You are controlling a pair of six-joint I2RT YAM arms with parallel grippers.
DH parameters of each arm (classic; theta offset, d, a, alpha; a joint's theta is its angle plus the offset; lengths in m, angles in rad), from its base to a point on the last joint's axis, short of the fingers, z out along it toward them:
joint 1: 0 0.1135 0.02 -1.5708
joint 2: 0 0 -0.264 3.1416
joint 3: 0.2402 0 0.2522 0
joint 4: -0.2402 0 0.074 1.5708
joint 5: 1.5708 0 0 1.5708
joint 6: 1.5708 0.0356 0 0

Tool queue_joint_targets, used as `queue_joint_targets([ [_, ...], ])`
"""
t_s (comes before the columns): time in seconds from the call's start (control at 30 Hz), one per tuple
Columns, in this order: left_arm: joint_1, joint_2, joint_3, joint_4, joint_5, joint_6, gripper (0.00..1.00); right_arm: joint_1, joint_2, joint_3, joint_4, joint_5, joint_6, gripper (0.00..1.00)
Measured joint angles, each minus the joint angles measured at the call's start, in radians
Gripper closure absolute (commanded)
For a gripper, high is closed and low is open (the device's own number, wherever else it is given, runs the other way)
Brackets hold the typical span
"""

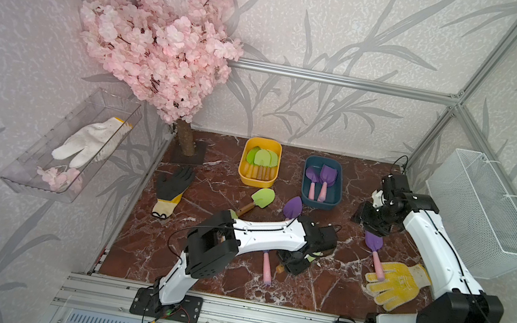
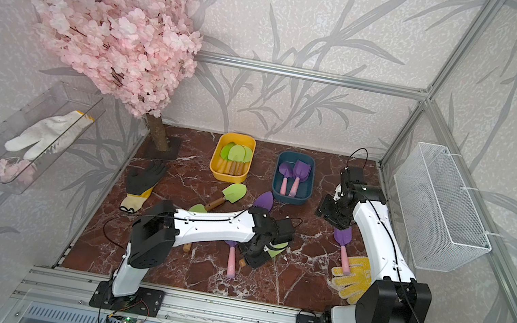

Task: Sort the small shovels by color and place them into the storage box
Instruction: Pick up the shovel from the center of the board.

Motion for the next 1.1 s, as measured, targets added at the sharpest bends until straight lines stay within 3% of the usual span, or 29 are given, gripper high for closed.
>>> queue_joint_targets([
  [0.27, 0.066, -0.059, 0.241, -0.129, -0.052, -0.073, 0.92, -0.006, 0.000, 0.000, 0.000, -0.011, 0.000, 0.44],
  [0.47, 0.225, -0.086, 0.378, -0.204, -0.104, -0.116, 0.93, -0.006, -0.001, 0.000, -0.001, -0.039, 0.000, 0.44],
  [0.67, 0.384, -0.061, 0.627, -0.263, -0.170, -0.119, 0.94, 0.008, -0.031, -0.002, -0.003, -0.048, 0.000, 0.44],
  [0.83, 0.504, 0.022, 0.765, -0.274, -0.181, -0.093, 0.94, 0.043, -0.055, -0.019, -0.004, -0.056, 0.004, 0.44],
  [1.1, 0.661, 0.252, 0.868, -0.248, -0.145, -0.058, 0.94, 0.086, -0.054, -0.033, -0.006, -0.065, 0.006, 0.44],
])
